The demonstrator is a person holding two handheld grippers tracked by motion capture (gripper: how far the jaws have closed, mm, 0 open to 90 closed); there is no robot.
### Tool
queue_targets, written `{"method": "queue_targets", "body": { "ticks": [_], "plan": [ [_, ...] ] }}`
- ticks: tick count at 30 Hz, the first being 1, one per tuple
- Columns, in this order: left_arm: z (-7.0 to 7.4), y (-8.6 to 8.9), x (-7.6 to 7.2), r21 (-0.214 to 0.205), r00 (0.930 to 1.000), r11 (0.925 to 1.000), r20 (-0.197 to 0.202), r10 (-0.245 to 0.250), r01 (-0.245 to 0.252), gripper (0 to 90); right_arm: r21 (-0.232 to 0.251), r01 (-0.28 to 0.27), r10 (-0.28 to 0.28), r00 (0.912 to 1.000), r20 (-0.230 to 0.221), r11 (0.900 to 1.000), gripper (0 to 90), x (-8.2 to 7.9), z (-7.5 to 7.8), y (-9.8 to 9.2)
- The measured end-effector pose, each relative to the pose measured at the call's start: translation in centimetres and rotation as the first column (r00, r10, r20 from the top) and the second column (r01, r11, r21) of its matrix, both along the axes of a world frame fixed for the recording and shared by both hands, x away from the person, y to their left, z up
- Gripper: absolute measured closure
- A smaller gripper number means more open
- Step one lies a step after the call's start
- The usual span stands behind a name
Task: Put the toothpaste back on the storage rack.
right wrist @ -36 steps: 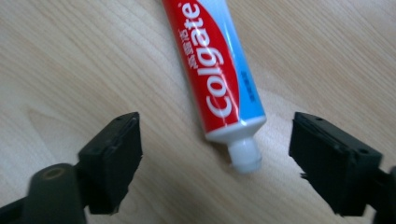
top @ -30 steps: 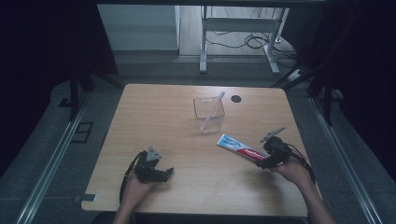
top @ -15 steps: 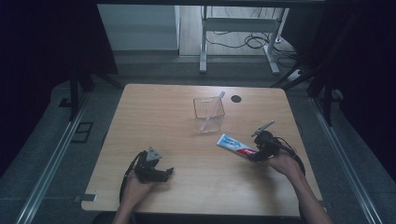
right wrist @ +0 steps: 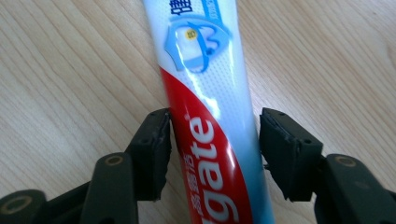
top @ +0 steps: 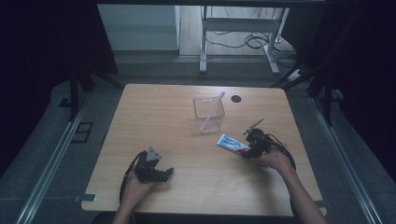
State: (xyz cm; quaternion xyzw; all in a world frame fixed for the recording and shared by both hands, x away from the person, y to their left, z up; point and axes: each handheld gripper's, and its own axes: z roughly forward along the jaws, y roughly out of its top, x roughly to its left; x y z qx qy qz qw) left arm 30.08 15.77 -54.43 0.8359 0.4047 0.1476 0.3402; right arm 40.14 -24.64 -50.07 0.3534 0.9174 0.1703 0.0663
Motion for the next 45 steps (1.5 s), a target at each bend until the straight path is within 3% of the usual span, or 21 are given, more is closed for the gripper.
{"method": "queue_targets", "body": {
  "ticks": [6, 9, 15, 27, 45],
  "plan": [
    [0.0, 0.0, 0.0, 0.0, 1.0, 1.0, 0.0, 0.0, 0.0, 13.4, -0.026, -0.021, 0.021, 0.9997, -0.012, 0.9994, 48.4, 0.4, -0.3, 0.6],
    [0.0, 0.0, 0.0, 0.0, 1.0, 1.0, 0.0, 0.0, 0.0, 13.4, -0.04, -0.029, 0.029, 0.9995, -0.01, 0.9988, 56.9, 0.4, -0.1, 0.7],
    [0.0, 0.0, 0.0, 0.0, 1.0, 1.0, 0.0, 0.0, 0.0, 13.4, -0.024, -0.013, 0.012, 0.9998, -0.012, 0.9996, 68.8, 0.4, 0.3, 0.4],
    [0.0, 0.0, 0.0, -0.001, 1.0, 1.0, 0.0, 0.001, -0.001, 13.4, 0.061, 0.026, -0.025, 0.9996, -0.01, 0.9978, 72.3, -0.3, 0.8, -0.6],
    [0.0, 0.0, 0.0, 0.001, 1.0, 1.0, 0.0, -0.001, 0.001, 13.4, 0.194, 0.043, -0.061, 0.9943, 0.088, 0.9801, 72.3, -1.5, 4.3, -1.7]
  ]
}}
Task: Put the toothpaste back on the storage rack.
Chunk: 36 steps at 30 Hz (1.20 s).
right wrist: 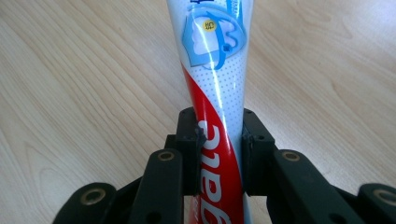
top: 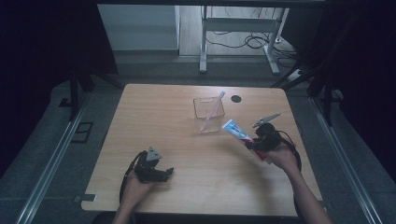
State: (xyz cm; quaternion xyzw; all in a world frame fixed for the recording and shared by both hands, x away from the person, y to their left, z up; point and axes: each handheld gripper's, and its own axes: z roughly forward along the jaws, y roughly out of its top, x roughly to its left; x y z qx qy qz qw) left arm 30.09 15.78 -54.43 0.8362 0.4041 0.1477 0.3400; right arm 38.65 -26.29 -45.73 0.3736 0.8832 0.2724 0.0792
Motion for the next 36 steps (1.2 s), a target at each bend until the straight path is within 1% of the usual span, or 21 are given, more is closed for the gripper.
{"method": "queue_targets", "body": {
  "ticks": [8, 18, 25, 29, 36],
  "plan": [
    [0.0, 0.0, 0.0, 0.002, 1.0, 1.0, -0.002, -0.001, 0.001, 13.4, 0.047, 0.003, -0.004, 0.9993, 0.036, 0.9989, 72.3, 0.0, 1.6, 0.2],
    [0.0, 0.0, 0.0, 0.002, 1.0, 1.0, -0.001, 0.0, 0.0, 13.4, 0.077, -0.002, -0.004, 0.9966, 0.083, 0.997, 72.3, 0.2, 3.5, 1.1],
    [0.0, 0.0, 0.0, 0.006, 1.0, 1.0, 0.002, -0.005, 0.005, 13.4, 0.101, -0.006, -0.006, 0.9934, 0.114, 0.9949, 72.4, 0.7, 4.7, 1.8],
    [0.0, 0.0, 0.0, 0.006, 1.0, 1.0, 0.001, -0.005, 0.005, 13.4, 0.118, -0.003, -0.012, 0.9915, 0.13, 0.993, 72.4, 1.1, 5.1, 2.2],
    [0.0, 0.0, 0.0, 0.005, 1.0, 1.0, 0.001, -0.005, 0.005, 13.4, 0.137, 0.008, -0.026, 0.9904, 0.135, 0.9906, 72.4, 1.8, 5.4, 3.0]
  ]
}}
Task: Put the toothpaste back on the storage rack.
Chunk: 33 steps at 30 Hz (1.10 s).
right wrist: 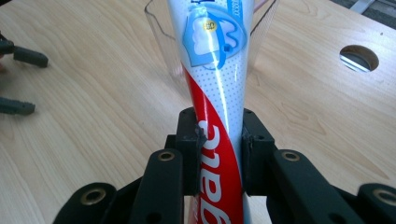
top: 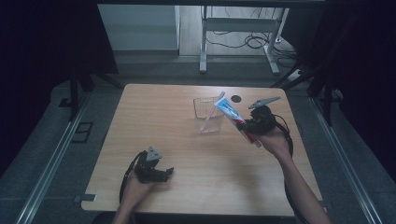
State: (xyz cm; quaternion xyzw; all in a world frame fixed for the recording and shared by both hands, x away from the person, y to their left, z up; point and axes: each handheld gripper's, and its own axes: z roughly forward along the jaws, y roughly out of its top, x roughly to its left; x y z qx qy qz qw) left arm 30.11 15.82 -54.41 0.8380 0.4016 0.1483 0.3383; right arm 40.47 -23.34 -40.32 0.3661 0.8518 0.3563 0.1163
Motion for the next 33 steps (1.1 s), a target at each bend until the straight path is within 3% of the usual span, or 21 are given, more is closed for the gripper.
{"method": "queue_targets", "body": {
  "ticks": [13, 33],
  "plan": [
    [0.0, 0.0, 0.0, 0.003, 1.0, 1.0, 0.0, -0.001, 0.001, 13.5, 0.027, 0.005, -0.006, 0.9994, 0.033, 0.9996, 72.4, 1.7, 0.5, 1.5],
    [0.0, 0.0, 0.0, 0.0, 1.0, 1.0, 0.0, 0.001, -0.001, 13.4, 0.021, 0.0, -0.002, 0.9967, 0.081, 0.9998, 72.5, 4.5, 1.8, 4.4]
  ]
}}
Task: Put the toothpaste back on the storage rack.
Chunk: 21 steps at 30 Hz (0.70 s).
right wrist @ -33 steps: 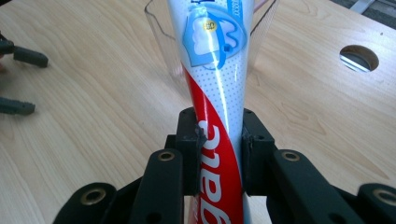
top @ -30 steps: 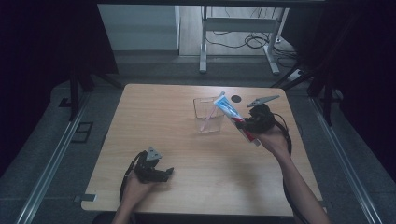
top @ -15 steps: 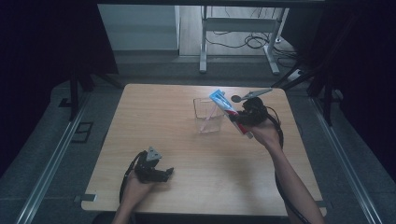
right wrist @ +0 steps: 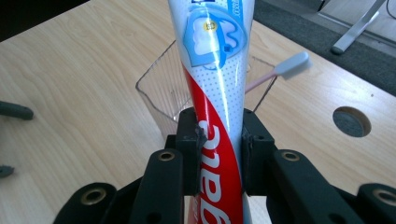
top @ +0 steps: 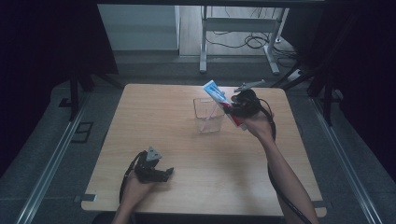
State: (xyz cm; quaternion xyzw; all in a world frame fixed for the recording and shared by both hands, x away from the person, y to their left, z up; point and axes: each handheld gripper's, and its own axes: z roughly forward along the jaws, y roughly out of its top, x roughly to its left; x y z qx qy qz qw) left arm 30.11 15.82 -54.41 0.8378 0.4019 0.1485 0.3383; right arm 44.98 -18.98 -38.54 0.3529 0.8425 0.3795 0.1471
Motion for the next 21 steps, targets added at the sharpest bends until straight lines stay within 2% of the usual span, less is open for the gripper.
{"method": "queue_targets", "body": {
  "ticks": [21],
  "plan": [
    [0.0, 0.0, 0.0, 0.001, 1.0, 1.0, 0.0, -0.001, 0.001, 13.4, -0.006, -0.018, 0.019, 0.9993, 0.033, 0.9998, 72.5, 2.6, 0.5, 3.1]
  ]
}}
